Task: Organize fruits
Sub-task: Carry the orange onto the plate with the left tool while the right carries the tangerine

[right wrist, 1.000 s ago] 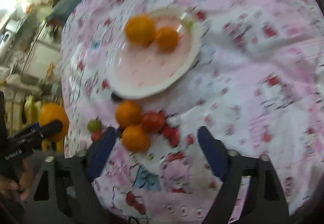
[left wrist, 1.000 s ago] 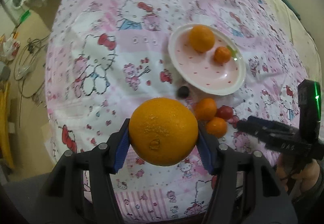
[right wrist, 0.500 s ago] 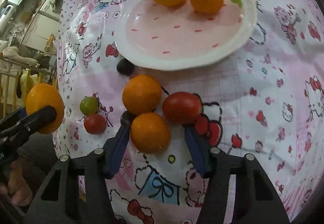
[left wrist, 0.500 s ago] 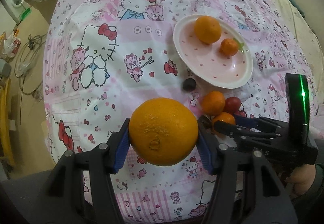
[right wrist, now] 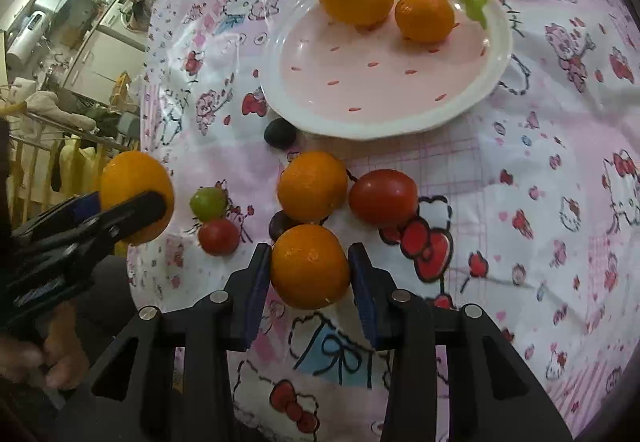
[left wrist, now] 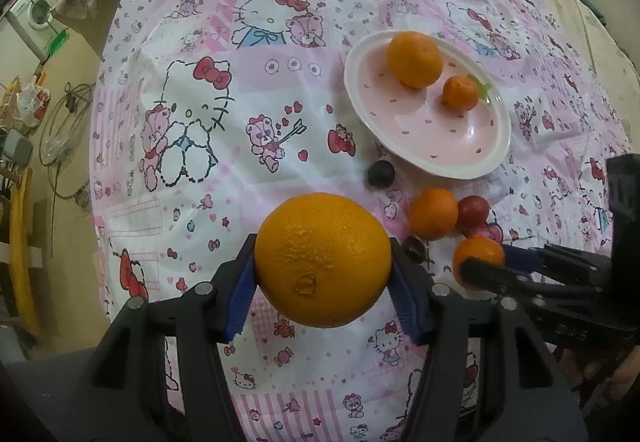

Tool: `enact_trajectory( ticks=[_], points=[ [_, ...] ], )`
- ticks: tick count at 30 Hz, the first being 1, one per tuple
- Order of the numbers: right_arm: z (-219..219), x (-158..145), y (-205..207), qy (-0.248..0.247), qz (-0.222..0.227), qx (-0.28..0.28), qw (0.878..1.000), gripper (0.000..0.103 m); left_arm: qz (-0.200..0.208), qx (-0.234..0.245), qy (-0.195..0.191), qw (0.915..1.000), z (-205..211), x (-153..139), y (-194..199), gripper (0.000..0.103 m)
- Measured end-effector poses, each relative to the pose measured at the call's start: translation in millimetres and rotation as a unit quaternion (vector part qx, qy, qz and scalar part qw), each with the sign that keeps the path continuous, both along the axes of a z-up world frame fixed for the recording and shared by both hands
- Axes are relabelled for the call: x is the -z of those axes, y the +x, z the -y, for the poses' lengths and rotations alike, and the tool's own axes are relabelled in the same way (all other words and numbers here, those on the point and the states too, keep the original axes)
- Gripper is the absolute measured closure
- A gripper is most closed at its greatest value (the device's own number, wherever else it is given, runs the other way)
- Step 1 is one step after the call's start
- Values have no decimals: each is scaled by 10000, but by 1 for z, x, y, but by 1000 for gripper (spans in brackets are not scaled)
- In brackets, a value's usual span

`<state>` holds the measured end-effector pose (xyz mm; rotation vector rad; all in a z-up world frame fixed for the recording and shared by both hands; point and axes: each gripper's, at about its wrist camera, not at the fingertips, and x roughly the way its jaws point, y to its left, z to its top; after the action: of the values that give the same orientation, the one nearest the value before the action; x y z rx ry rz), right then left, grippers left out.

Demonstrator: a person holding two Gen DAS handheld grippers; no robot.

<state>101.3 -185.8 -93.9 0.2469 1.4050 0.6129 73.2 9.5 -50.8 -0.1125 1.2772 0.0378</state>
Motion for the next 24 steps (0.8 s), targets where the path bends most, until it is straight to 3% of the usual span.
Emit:
enact_trajectory(
  ticks=[12, 18, 24],
  points=[
    [46, -52, -6, 648, 564, 495, 9951, 62, 337, 174, 53, 9993, 14, -10, -3, 47],
    [77, -88, 2, 945, 1180, 1009, 9833, 62, 557, 15, -12, 9984, 7, -28, -1, 47],
    [106, -115, 20, 1064, 1462, 1476, 9724, 62, 761, -56, -101, 9970, 2, -56, 13, 47]
  ],
)
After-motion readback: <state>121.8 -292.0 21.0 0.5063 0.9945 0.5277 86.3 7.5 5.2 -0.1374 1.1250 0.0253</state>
